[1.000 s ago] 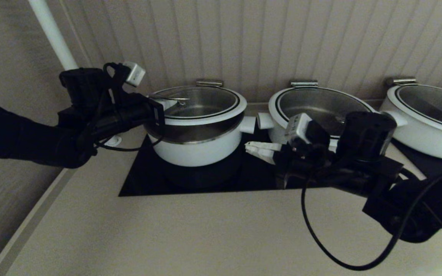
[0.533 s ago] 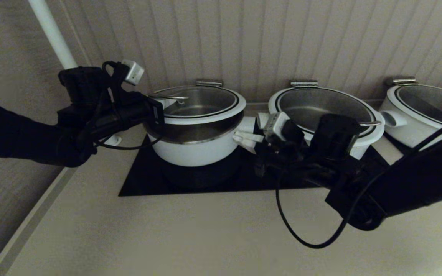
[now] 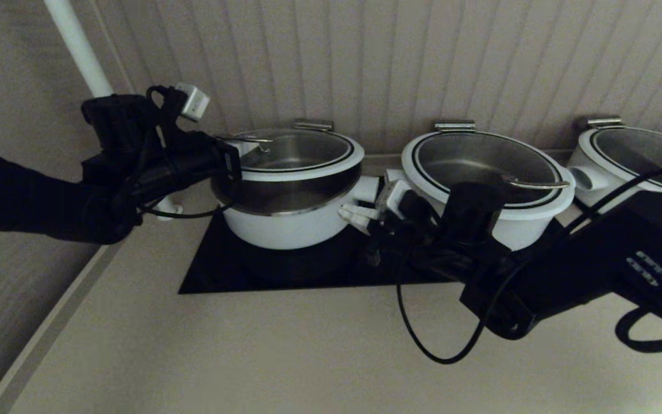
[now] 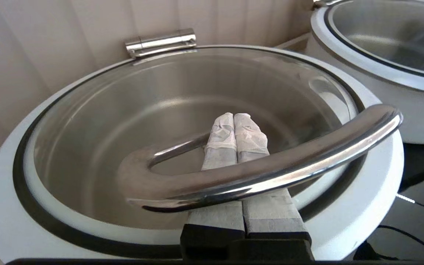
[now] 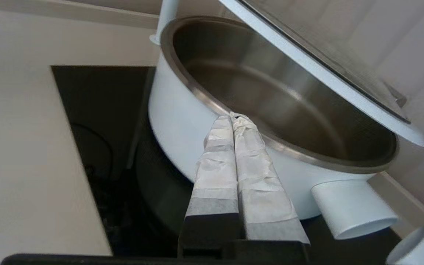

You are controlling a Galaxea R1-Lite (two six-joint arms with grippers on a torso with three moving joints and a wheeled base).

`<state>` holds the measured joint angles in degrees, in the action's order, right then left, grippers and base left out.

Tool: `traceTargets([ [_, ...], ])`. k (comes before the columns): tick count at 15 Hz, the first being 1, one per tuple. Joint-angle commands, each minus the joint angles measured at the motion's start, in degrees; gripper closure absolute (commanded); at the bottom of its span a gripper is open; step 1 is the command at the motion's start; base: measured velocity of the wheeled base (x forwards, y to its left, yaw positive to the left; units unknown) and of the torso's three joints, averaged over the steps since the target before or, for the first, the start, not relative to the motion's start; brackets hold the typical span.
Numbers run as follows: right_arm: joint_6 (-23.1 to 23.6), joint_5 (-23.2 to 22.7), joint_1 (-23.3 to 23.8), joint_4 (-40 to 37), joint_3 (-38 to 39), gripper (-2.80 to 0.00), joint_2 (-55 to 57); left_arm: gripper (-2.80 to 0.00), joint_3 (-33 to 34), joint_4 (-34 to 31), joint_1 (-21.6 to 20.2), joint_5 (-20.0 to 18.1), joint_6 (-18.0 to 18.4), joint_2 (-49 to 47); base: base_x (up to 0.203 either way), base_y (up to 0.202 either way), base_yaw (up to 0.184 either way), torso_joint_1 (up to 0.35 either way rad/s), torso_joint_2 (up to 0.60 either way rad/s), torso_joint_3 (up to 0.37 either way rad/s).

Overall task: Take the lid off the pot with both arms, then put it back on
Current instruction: Hold the pot lid with the right arm

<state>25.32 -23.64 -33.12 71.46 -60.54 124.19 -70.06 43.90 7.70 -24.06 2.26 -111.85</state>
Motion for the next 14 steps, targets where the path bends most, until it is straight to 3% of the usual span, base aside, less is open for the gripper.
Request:
traceTargets([
  [1,0.17,0.51,0.07,0.22,-3.36,0.00,2.66,0.00,-0.09,0.22,-0.15,-0.02,0.03,-0.30,0.000,0.000,0.000,0.000,0.00,0.000],
  [8,0.17,1.66,0.16,-2.51,-9.70,0.00,5.19,0.00,0.27,0.22,-0.15,-0.11,0.03,-0.04,0.000,0.000,0.000,0.000,0.00,0.000],
  [14,0.17,1.66,0.19,-9.22,-20.04,0.00,7.28,0.00,0.36,0.22,-0.06,-0.11,0.03,0.67,0.000,0.000,0.000,0.000,0.00,0.000],
])
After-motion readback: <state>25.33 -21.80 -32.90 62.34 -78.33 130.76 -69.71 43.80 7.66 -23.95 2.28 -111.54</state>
